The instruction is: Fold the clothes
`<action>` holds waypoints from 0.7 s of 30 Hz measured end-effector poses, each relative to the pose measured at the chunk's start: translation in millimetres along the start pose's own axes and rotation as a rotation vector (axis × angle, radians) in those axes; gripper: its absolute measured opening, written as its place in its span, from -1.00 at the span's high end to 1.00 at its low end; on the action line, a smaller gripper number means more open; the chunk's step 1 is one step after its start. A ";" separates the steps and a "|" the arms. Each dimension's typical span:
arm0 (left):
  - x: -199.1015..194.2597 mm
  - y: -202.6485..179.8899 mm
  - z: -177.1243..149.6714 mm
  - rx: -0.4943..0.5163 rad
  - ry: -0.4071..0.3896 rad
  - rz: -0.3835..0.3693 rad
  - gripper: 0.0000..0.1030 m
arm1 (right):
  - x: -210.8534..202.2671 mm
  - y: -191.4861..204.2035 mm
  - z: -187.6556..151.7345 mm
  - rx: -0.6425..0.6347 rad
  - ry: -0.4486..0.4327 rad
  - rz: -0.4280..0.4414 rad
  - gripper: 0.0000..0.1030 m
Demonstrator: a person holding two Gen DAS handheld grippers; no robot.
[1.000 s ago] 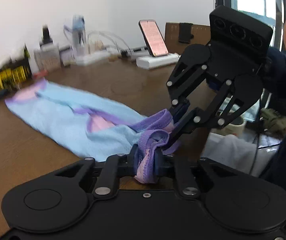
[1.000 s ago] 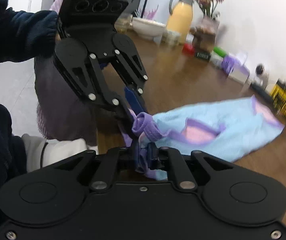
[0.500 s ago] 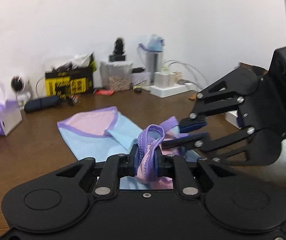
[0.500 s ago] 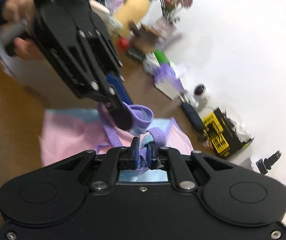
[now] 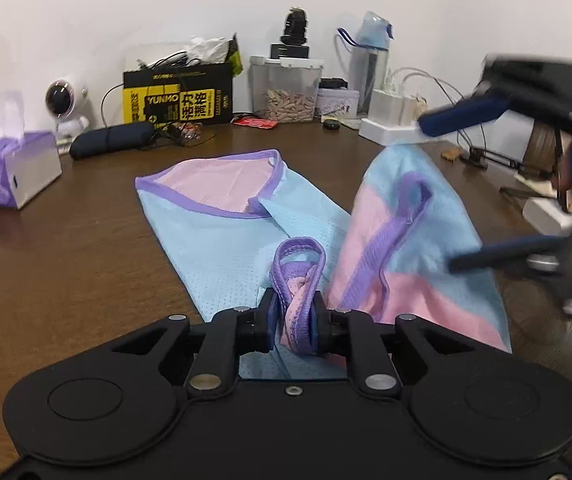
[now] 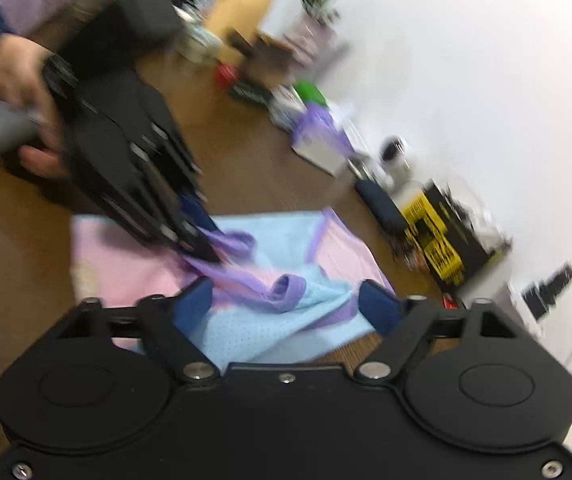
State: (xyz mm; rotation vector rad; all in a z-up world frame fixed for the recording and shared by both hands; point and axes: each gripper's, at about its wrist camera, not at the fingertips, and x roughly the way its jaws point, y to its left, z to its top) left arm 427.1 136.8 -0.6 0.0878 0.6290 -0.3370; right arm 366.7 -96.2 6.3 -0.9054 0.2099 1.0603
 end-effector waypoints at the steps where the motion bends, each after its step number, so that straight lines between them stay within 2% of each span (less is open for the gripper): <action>1: 1.8 -0.5 0.8 -0.004 0.003 0.005 0.67 | -0.9 1.3 1.0 -0.005 0.001 0.015 -0.66; 4: 2.9 -2.6 0.6 -0.003 0.005 0.013 0.62 | -3.2 13.3 -1.7 -0.043 0.014 0.069 -0.66; 6: 2.6 -4.5 -0.5 0.007 0.005 0.028 0.59 | 0.8 16.5 -7.5 -0.044 0.033 0.041 -0.65; 9: 1.1 -7.2 -5.0 0.018 -0.006 0.034 0.55 | 8.0 -7.3 -20.3 0.162 0.040 -0.037 -0.66; 11: 0.8 -6.2 -5.3 0.006 -0.009 0.032 0.54 | 21.7 -44.3 -39.9 0.542 0.055 -0.016 -0.64; 12: 0.6 -5.8 -5.5 0.001 -0.009 0.030 0.53 | 27.6 -49.1 -45.4 0.600 0.070 0.000 -0.47; 13: 0.5 -5.7 -5.7 -0.001 -0.009 0.029 0.53 | 37.4 -54.8 -54.3 0.678 0.098 0.015 -0.03; 14: 0.4 -5.9 -5.8 0.000 -0.009 0.028 0.53 | 40.3 -55.0 -57.8 0.691 0.111 0.004 0.16; 16: 1.1 -5.0 -4.7 0.002 -0.007 0.022 0.53 | 50.5 -54.5 -61.0 0.717 0.144 -0.006 0.34; 17: 0.1 -4.3 -4.0 -0.004 -0.012 0.015 0.53 | 56.6 -52.7 -61.8 0.719 0.160 0.007 0.52; 18: -1.5 -3.6 -3.2 -0.013 -0.020 0.007 0.53 | 58.2 -50.2 -61.0 0.704 0.160 0.013 0.80; 19: -3.2 -2.9 -2.5 -0.022 -0.027 -0.001 0.54 | 57.7 -47.0 -56.7 0.672 0.147 0.015 0.83; 21: -13.0 -2.2 -0.4 -0.033 -0.077 -0.064 0.55 | 45.1 -46.2 -42.2 0.634 0.048 0.070 0.85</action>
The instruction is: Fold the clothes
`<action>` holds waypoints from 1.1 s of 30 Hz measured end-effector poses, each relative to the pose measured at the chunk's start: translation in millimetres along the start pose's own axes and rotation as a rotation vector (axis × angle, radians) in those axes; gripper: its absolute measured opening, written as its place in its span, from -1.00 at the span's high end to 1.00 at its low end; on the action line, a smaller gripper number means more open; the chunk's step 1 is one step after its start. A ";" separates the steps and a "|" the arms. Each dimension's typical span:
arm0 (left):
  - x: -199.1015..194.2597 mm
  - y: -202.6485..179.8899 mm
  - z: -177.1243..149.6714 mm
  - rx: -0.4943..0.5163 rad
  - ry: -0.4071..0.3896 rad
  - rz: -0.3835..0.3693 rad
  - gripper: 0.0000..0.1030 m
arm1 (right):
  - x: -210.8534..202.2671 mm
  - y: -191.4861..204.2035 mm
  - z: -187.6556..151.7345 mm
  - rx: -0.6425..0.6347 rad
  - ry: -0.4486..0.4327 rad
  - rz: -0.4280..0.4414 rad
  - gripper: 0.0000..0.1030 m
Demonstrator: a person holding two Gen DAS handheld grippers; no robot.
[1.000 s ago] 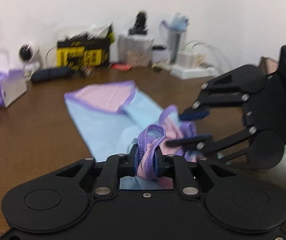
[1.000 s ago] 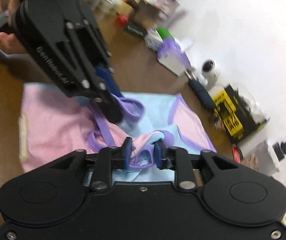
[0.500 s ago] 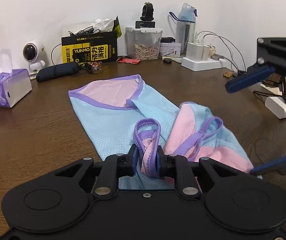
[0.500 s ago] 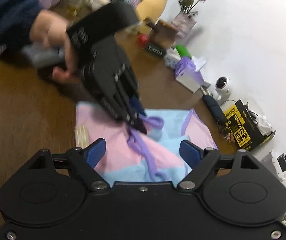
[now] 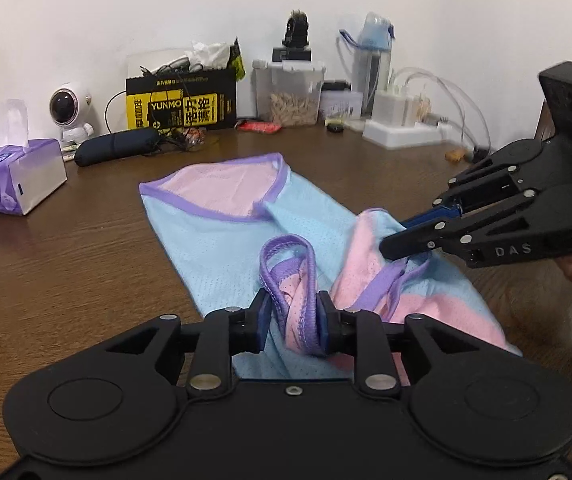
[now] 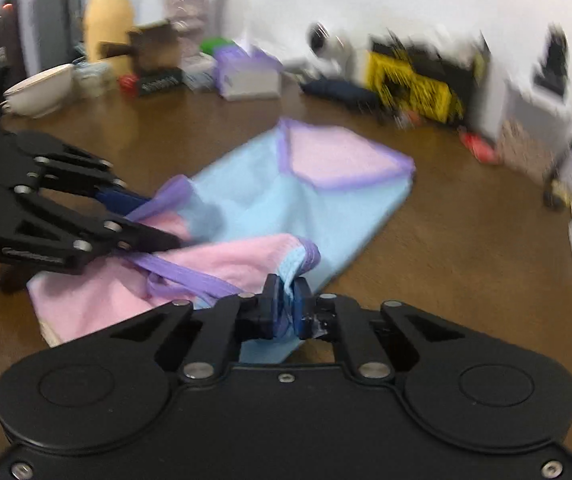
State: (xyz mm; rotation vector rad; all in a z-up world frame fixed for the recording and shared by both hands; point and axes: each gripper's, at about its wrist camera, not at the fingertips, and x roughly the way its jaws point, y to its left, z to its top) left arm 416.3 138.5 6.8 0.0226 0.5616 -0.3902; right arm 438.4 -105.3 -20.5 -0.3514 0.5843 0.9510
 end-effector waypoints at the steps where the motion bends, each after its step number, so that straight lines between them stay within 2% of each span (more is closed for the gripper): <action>1: -4.5 -0.1 2.2 -0.005 -0.020 -0.035 0.55 | -6.6 3.0 5.3 -0.011 -0.039 0.050 0.85; 4: -1.8 10.6 8.6 -0.085 -0.020 -0.102 0.55 | -6.9 3.3 17.2 -0.007 -0.071 0.127 0.84; 7: 19.6 33.9 6.8 -0.228 0.054 -0.137 0.53 | 14.1 -4.9 19.2 0.055 -0.012 0.157 0.82; 8: 26.7 41.6 6.3 -0.275 0.079 -0.149 0.52 | 25.2 -8.4 16.9 0.080 0.022 0.158 0.81; 9: 33.9 49.3 5.7 -0.323 0.104 -0.161 0.40 | 34.9 -11.4 13.9 0.101 0.046 0.154 0.77; 11: 40.0 61.6 7.6 -0.422 0.128 -0.186 0.34 | 46.1 -13.9 6.3 0.115 0.045 0.132 0.63; 13: 42.0 67.5 9.2 -0.471 0.143 -0.178 0.34 | 44.3 -10.4 4.7 0.088 0.035 0.103 0.33; 14: 42.3 68.4 9.9 -0.476 0.143 -0.164 0.34 | 39.3 -2.3 5.9 0.019 0.029 0.048 0.23; 16: 42.1 68.1 9.1 -0.474 0.139 -0.160 0.34 | 29.6 13.4 7.5 -0.122 0.016 -0.039 -0.42; 17: 42.1 68.0 8.6 -0.475 0.138 -0.159 0.34 | 24.7 20.6 7.7 -0.185 0.001 -0.072 -0.54; 20: 42.5 63.4 9.2 -0.466 0.139 -0.144 0.34 | -2.5 52.2 8.2 -0.454 -0.070 -0.178 -0.58; 23: 43.3 62.4 11.7 -0.432 0.140 -0.121 0.34 | -28.8 69.9 14.6 -0.555 -0.118 -0.189 -0.58; 25: 42.2 59.5 11.6 -0.404 0.136 -0.108 0.33 | -41.4 80.6 14.0 -0.597 -0.129 -0.170 -0.58; 27: 41.8 58.8 11.7 -0.394 0.131 -0.108 0.32 | -51.2 92.0 3.9 -0.627 -0.095 -0.097 -0.58; 28: 41.6 59.1 11.6 -0.399 0.126 -0.115 0.22 | -53.2 99.7 -7.8 -0.655 -0.054 -0.045 -0.58; 29: 41.4 59.4 11.4 -0.404 0.121 -0.123 0.13 | -52.7 102.2 -13.6 -0.672 -0.039 -0.030 -0.58; 31: 37.2 60.9 12.7 -0.422 0.102 -0.118 -0.39 | -45.6 109.3 -29.6 -0.703 0.010 -0.005 -0.57; 33: 23.5 58.9 17.5 -0.420 0.040 -0.091 -0.49 | -32.3 110.2 -41.0 -0.676 0.048 -0.012 -0.54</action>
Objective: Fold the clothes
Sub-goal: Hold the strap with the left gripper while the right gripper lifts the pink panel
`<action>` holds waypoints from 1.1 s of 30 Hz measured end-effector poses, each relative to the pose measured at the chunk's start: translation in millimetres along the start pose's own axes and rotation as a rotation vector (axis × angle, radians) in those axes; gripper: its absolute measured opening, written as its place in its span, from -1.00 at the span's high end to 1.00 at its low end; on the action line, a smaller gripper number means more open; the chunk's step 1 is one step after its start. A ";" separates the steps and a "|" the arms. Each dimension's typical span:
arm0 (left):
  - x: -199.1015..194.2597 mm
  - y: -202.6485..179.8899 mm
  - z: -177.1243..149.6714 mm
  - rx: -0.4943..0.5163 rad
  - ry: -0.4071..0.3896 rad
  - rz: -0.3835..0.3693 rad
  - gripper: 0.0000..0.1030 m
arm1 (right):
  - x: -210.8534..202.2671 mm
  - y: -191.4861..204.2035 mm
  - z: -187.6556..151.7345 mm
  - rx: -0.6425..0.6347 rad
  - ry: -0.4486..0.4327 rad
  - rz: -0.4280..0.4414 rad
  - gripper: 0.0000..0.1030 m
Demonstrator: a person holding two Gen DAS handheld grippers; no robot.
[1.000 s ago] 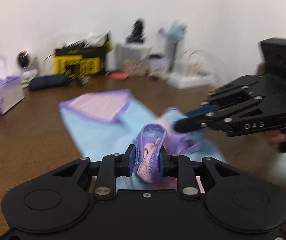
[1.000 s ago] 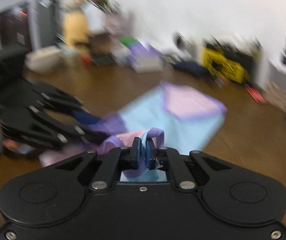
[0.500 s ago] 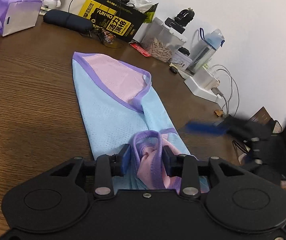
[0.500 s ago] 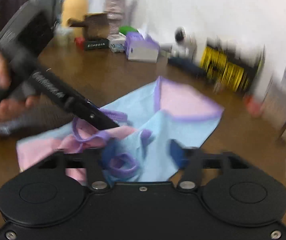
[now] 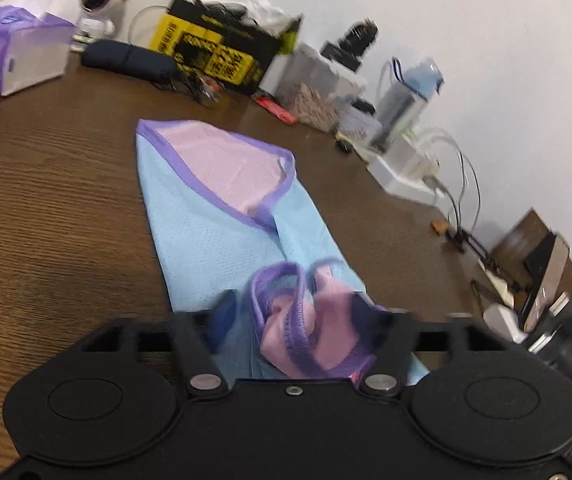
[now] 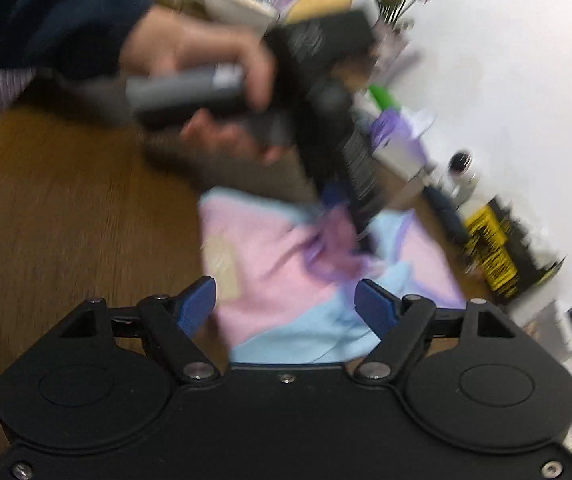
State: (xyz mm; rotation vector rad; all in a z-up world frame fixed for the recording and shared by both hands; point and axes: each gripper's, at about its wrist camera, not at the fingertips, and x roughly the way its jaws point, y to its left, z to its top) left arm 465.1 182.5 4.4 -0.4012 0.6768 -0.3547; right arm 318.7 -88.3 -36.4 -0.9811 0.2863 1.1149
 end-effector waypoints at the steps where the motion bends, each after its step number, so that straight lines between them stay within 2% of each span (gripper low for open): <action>1: -8.7 -3.7 1.3 0.014 -0.036 0.000 -0.53 | 3.3 -2.9 -2.9 0.047 -0.012 0.000 -0.53; 2: -17.9 -8.4 2.1 0.032 -0.064 -0.002 -0.56 | 5.6 -8.3 -3.9 0.094 -0.011 0.022 -0.44; 3: -27.7 -14.1 1.8 0.057 -0.087 -0.009 -0.64 | 8.0 -15.4 -5.0 0.155 -0.007 0.053 -0.12; 4: -36.0 -20.1 -0.4 0.090 -0.102 -0.017 -0.73 | 9.7 -20.7 -5.6 0.197 -0.008 0.080 0.13; 6: -51.5 -31.9 -6.1 0.159 -0.126 -0.033 -0.79 | 10.1 -24.1 -6.5 0.215 -0.018 0.104 0.33; 7: -66.7 -48.1 -18.5 0.269 -0.133 -0.049 -0.80 | 8.3 -23.8 -5.6 0.217 -0.021 0.117 0.56; 8: -79.0 -62.5 -32.1 0.372 -0.129 -0.055 -0.80 | 6.5 -23.1 -5.3 0.218 -0.024 0.128 0.67; 14: -122.3 -103.7 -128.6 0.764 -0.045 -0.015 -0.80 | -29.1 8.5 -11.1 0.225 -0.066 0.233 0.72; 16: -136.5 -117.7 -166.0 0.858 -0.028 -0.013 -0.80 | -49.6 27.4 -19.5 0.256 -0.090 0.258 0.72; 20: -160.5 -145.2 -226.4 1.102 -0.076 0.000 -0.80 | -87.2 62.3 -27.8 0.310 -0.099 0.306 0.71; 21: -164.7 -149.4 -234.8 1.139 -0.093 -0.010 -0.80 | -91.2 70.0 -29.8 0.325 -0.103 0.317 0.71; 23: -174.9 -158.5 -259.7 1.187 -0.101 -0.089 -0.80 | -108.1 95.3 -36.8 0.368 -0.127 0.353 0.71; 26: -174.7 -159.4 -275.2 1.250 -0.074 -0.109 -0.76 | -125.8 114.3 -41.7 0.393 -0.135 0.358 0.71; 28: -170.7 -158.3 -278.3 1.273 -0.052 -0.103 -0.34 | -134.9 122.0 -43.4 0.397 -0.134 0.359 0.71; 30: -164.4 -155.3 -275.2 1.242 -0.019 -0.094 -0.12 | -135.6 123.8 -43.8 0.408 -0.139 0.355 0.71; 31: -161.1 -151.3 -273.5 1.221 -0.008 -0.102 0.07 | -139.8 127.3 -43.2 0.415 -0.145 0.356 0.71; 33: -158.9 -148.6 -271.0 1.198 0.013 -0.121 0.35 | -148.8 138.7 -40.1 0.399 -0.156 0.303 0.63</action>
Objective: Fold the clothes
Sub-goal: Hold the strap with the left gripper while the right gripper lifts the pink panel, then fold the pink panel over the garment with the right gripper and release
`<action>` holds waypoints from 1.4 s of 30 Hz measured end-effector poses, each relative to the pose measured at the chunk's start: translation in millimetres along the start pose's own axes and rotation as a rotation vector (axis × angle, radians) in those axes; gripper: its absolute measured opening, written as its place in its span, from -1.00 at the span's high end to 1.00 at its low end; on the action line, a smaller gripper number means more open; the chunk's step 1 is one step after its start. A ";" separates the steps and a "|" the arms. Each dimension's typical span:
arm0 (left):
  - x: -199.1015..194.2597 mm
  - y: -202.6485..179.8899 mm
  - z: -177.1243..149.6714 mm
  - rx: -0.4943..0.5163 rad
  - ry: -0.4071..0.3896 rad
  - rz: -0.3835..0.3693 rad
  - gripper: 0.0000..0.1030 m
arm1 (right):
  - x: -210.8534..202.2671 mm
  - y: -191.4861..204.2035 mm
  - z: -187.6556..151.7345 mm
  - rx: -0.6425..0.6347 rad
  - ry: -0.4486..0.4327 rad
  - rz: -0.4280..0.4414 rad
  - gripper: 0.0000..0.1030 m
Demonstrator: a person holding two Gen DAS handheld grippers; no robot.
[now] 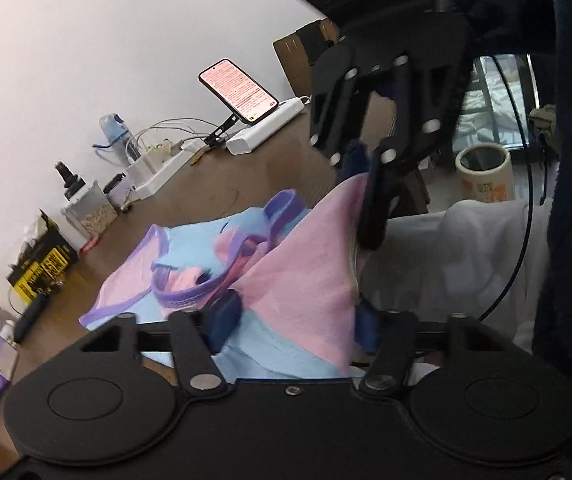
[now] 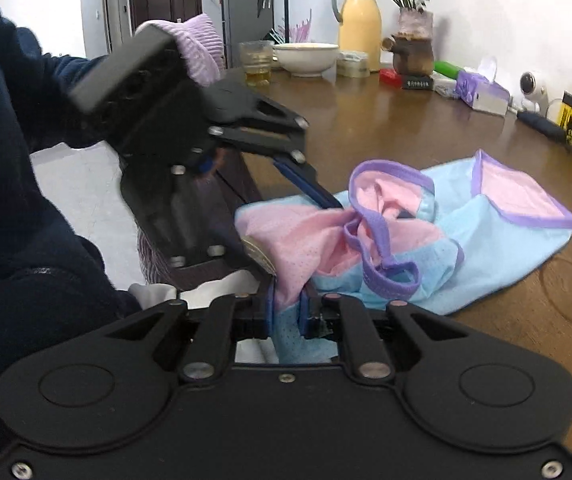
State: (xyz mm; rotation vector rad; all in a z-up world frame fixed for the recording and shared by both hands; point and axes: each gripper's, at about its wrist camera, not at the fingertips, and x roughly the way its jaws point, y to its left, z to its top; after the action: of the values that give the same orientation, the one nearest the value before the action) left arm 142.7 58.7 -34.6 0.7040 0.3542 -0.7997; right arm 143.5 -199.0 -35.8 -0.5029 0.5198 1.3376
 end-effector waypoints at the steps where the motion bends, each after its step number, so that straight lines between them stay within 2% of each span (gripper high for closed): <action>1: -0.8 2.3 0.4 -0.022 0.002 -0.012 0.41 | -1.1 5.6 -0.3 -0.014 -0.006 -0.032 0.32; 2: -1.5 4.6 0.8 -0.044 0.004 -0.023 0.42 | -0.2 8.8 0.1 -0.032 -0.005 -0.061 0.11; 3: -3.3 6.4 1.5 -0.063 0.005 -0.031 0.46 | 0.5 18.4 -1.0 -0.083 0.000 -0.121 -0.39; 4: -5.1 8.3 1.9 -0.077 0.005 -0.038 0.51 | 1.2 37.0 -5.8 -0.193 0.008 -0.221 -0.66; 6: -8.1 12.2 2.3 -0.101 0.005 -0.052 0.55 | 8.4 51.9 -11.6 -0.318 0.014 -0.291 -0.64; 8: -10.1 14.7 4.9 -0.120 0.010 -0.067 0.57 | 21.9 73.6 -25.9 -0.512 0.049 -0.368 -0.50; 10: -13.2 15.8 6.7 -0.133 0.016 -0.079 0.63 | 30.4 76.6 -30.3 -0.543 0.059 -0.389 0.23; 11: -14.9 17.9 7.6 -0.143 0.021 -0.086 0.66 | 34.6 75.0 -30.1 -0.532 0.063 -0.394 0.28; 13: -21.2 18.1 8.5 -0.152 0.029 -0.100 0.71 | 34.5 69.3 -26.5 -0.500 0.059 -0.386 0.69; 16: -29.5 21.5 11.8 -0.139 0.036 -0.129 0.73 | 19.0 58.3 -13.3 -0.421 0.046 -0.316 0.72; 20: -40.5 58.6 36.5 -0.174 0.003 -0.178 0.74 | -10.5 21.0 22.7 -0.302 0.031 -0.184 0.72; 22: -39.7 82.9 47.2 -0.230 -0.019 -0.200 0.74 | -17.9 0.8 35.6 -0.258 0.031 -0.151 0.72; 25: -27.8 120.0 52.7 -0.332 -0.009 -0.237 0.74 | -20.9 -46.6 58.4 -0.162 0.036 -0.074 0.70; 27: -15.2 142.2 49.1 -0.399 0.006 -0.262 0.74 | -14.8 -96.7 68.0 -0.011 0.046 0.042 0.69; 28: -1.2 158.8 43.0 -0.457 0.030 -0.293 0.74 | -9.5 -114.6 69.4 0.051 0.046 0.065 0.68; 31: 33.2 186.8 24.3 -0.579 0.090 -0.335 0.73 | 4.8 -150.2 69.4 0.178 0.046 0.091 0.68; 32: 42.9 192.5 18.2 -0.608 0.103 -0.327 0.73 | 8.3 -157.4 68.3 0.203 0.046 0.090 0.68; 38: 76.7 212.0 -3.5 -0.714 0.142 -0.299 0.69 | 35.7 -185.9 59.3 0.225 0.062 0.046 0.68; 39: 79.7 212.8 -5.2 -0.720 0.155 -0.295 0.49 | 39.4 -188.5 56.7 0.229 0.070 0.038 0.64; 40: 82.7 213.7 -7.1 -0.726 0.170 -0.289 0.20 | 45.0 -192.4 53.1 0.237 0.083 0.022 0.44; 41: 84.8 213.7 -9.1 -0.725 0.185 -0.276 0.08 | 46.9 -194.3 52.2 0.241 0.085 0.009 0.29; 42: 84.6 212.5 -10.9 -0.700 0.189 -0.240 -0.14 | 48.5 -195.7 50.7 0.244 0.086 -0.009 0.03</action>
State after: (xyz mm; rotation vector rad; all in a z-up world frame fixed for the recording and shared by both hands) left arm 358.1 125.4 5.2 0.0758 0.8506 -0.7670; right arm 347.2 -161.9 -17.2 -0.3617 0.7407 1.2272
